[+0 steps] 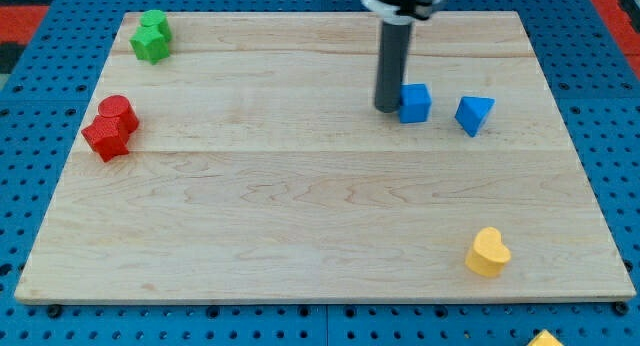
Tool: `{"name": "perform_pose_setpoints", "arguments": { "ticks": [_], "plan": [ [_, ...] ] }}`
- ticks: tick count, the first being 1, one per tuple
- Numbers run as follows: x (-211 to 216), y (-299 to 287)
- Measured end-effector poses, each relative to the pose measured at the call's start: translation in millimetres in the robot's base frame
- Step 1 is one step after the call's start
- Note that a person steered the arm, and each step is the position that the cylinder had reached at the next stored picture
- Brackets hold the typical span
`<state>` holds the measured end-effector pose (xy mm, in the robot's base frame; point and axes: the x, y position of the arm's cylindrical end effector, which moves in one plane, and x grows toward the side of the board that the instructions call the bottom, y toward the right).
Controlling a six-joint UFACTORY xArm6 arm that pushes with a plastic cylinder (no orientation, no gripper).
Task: Move the yellow blocks to the bottom center of the board
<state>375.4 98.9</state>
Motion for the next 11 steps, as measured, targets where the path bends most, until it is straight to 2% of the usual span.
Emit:
{"name": "perform_pose_setpoints", "arguments": {
  "ticks": [1,2,3,4,5,7,9,10,11],
  "plan": [
    [3,18],
    [13,-12],
    [66,5],
    [72,74],
    [111,121],
    [200,131],
    [219,-11],
    [209,-25],
    [209,-14]
  ]
}}
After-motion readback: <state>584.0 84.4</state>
